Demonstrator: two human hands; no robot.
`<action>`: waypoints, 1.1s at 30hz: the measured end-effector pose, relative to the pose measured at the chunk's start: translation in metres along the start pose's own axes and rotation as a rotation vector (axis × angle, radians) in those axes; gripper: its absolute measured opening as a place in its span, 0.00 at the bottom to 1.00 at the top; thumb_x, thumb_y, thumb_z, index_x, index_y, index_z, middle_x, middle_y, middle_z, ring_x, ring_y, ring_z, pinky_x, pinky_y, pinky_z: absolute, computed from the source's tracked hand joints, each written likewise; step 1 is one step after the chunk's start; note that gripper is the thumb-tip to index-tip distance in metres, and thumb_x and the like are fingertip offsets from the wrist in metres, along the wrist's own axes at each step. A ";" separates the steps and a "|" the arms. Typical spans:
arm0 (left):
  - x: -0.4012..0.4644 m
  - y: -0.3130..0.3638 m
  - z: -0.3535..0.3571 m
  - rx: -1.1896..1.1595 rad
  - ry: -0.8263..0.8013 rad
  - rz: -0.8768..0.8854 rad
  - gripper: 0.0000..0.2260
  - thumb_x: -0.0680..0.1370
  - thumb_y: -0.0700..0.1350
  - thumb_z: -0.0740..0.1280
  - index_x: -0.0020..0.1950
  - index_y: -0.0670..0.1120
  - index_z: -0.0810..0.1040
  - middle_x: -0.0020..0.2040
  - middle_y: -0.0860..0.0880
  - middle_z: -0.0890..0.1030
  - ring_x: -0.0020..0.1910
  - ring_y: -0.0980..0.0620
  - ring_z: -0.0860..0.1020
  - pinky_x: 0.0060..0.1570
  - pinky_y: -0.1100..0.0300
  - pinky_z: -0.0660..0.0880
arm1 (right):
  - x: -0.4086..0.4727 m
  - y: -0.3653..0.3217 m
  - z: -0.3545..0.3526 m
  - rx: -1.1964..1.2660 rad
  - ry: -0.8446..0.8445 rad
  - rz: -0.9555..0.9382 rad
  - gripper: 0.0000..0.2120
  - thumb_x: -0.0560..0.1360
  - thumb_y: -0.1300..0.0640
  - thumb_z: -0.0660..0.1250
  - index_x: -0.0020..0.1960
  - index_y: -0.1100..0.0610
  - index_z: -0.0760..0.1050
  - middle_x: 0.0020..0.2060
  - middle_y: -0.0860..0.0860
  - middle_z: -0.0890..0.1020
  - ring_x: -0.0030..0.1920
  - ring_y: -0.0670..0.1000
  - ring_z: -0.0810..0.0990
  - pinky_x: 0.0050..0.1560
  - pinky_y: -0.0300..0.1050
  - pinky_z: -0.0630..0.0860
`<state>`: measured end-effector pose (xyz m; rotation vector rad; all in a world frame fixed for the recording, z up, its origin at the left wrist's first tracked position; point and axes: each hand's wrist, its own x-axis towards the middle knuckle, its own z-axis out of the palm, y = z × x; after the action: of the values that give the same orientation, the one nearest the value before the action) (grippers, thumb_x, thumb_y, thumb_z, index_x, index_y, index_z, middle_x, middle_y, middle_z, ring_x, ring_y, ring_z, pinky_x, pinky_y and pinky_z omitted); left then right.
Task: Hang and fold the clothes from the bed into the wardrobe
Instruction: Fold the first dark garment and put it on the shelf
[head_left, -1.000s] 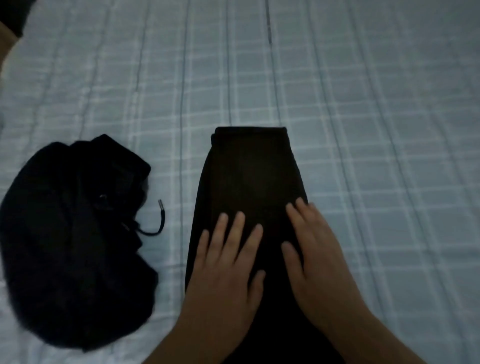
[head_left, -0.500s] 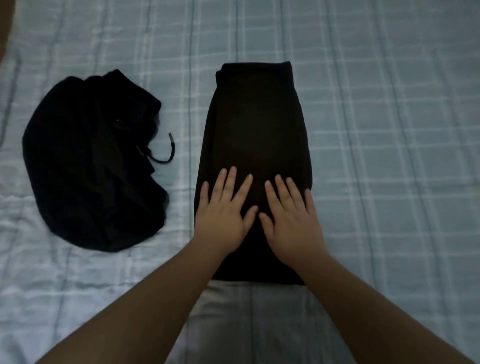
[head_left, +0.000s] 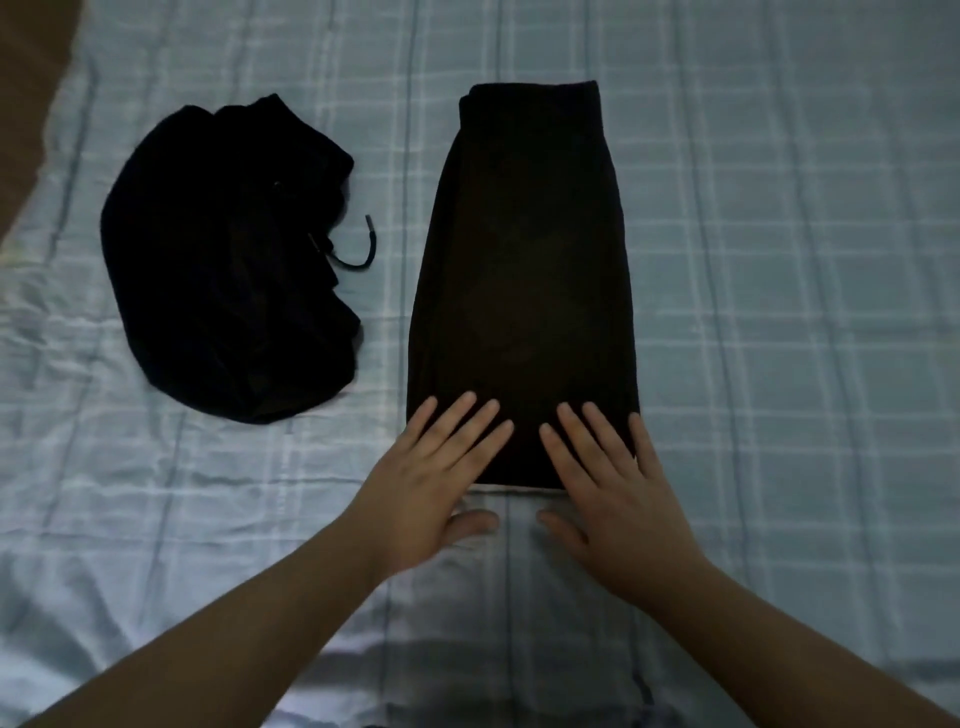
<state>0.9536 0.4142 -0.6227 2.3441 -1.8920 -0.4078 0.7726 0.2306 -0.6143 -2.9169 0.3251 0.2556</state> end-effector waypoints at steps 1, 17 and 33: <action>-0.002 -0.005 0.009 0.038 -0.055 0.003 0.36 0.79 0.65 0.59 0.81 0.50 0.50 0.81 0.49 0.52 0.80 0.47 0.46 0.77 0.43 0.51 | 0.000 0.004 0.007 -0.039 -0.061 0.002 0.38 0.78 0.35 0.56 0.80 0.51 0.47 0.80 0.54 0.51 0.80 0.54 0.45 0.77 0.62 0.49; -0.014 0.032 -0.046 -0.023 -0.064 -0.044 0.44 0.71 0.45 0.76 0.80 0.45 0.53 0.79 0.44 0.60 0.78 0.47 0.59 0.75 0.53 0.51 | -0.024 -0.006 -0.043 -0.023 -0.066 0.052 0.41 0.71 0.60 0.73 0.79 0.57 0.58 0.76 0.58 0.65 0.76 0.55 0.64 0.75 0.55 0.58; -0.084 0.071 -0.184 -0.551 -0.163 -0.160 0.25 0.70 0.51 0.73 0.63 0.59 0.66 0.55 0.59 0.75 0.46 0.58 0.78 0.42 0.56 0.79 | -0.099 -0.038 -0.177 0.438 -0.291 -0.045 0.32 0.71 0.51 0.70 0.73 0.52 0.64 0.78 0.48 0.61 0.69 0.48 0.71 0.66 0.34 0.65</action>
<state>0.9199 0.4639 -0.4172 2.1291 -1.4034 -1.0159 0.7128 0.2491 -0.4179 -2.4122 0.2322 0.5226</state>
